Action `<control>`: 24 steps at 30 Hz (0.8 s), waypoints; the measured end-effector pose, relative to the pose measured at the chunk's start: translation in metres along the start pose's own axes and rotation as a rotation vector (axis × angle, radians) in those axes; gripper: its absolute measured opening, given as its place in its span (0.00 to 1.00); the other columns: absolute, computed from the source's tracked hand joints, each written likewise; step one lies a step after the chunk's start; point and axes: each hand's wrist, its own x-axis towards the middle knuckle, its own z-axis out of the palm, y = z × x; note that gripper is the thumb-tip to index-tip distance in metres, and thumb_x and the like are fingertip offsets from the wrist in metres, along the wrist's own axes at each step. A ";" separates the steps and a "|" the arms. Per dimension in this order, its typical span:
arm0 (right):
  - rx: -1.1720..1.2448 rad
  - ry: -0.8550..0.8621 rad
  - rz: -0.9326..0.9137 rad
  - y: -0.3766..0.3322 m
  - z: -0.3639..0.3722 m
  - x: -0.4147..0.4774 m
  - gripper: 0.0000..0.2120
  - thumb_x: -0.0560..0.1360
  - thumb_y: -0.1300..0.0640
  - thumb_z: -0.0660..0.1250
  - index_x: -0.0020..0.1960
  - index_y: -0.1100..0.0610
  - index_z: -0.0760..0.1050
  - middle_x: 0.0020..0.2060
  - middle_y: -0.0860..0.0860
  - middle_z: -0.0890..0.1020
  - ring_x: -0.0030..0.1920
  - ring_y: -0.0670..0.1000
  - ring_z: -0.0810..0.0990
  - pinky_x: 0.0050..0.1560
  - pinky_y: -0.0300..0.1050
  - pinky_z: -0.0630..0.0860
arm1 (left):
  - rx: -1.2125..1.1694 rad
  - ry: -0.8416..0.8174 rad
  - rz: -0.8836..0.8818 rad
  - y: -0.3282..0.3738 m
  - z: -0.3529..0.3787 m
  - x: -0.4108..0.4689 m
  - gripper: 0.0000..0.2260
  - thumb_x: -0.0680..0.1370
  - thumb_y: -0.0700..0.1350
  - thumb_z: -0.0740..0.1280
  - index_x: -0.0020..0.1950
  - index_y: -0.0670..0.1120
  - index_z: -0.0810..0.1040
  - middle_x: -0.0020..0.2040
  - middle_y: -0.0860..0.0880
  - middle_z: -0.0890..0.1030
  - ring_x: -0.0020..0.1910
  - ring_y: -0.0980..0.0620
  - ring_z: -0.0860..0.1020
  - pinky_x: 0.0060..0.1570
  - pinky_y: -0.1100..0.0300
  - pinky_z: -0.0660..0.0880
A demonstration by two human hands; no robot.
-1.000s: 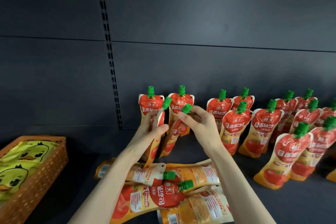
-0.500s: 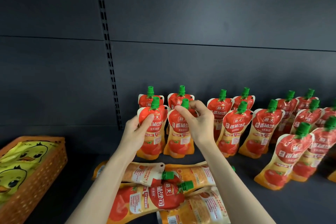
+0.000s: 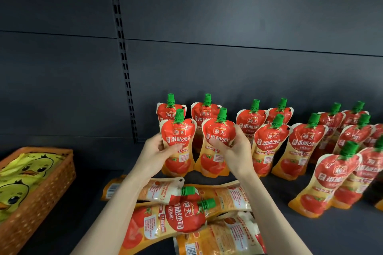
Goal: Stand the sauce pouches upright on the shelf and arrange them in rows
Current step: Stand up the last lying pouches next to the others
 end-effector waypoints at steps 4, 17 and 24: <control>-0.036 0.028 0.010 0.003 -0.001 0.003 0.24 0.69 0.54 0.74 0.62 0.53 0.69 0.52 0.47 0.79 0.51 0.43 0.79 0.51 0.38 0.78 | 0.038 -0.027 0.028 0.002 0.000 0.002 0.12 0.74 0.42 0.69 0.55 0.55 0.76 0.52 0.56 0.81 0.54 0.57 0.78 0.52 0.60 0.75; -0.115 -0.144 0.071 0.014 -0.006 -0.011 0.25 0.71 0.59 0.72 0.64 0.49 0.66 0.58 0.47 0.79 0.60 0.47 0.77 0.61 0.50 0.76 | 0.178 -0.126 -0.022 -0.004 0.001 0.005 0.18 0.73 0.42 0.70 0.61 0.52 0.71 0.57 0.54 0.78 0.57 0.57 0.76 0.57 0.59 0.74; -0.103 -0.133 0.077 0.016 -0.010 -0.014 0.27 0.71 0.61 0.72 0.66 0.51 0.67 0.56 0.46 0.80 0.58 0.45 0.78 0.60 0.49 0.77 | 0.231 -0.088 -0.002 -0.003 -0.004 0.003 0.18 0.73 0.42 0.70 0.61 0.52 0.71 0.54 0.56 0.79 0.54 0.59 0.77 0.53 0.61 0.74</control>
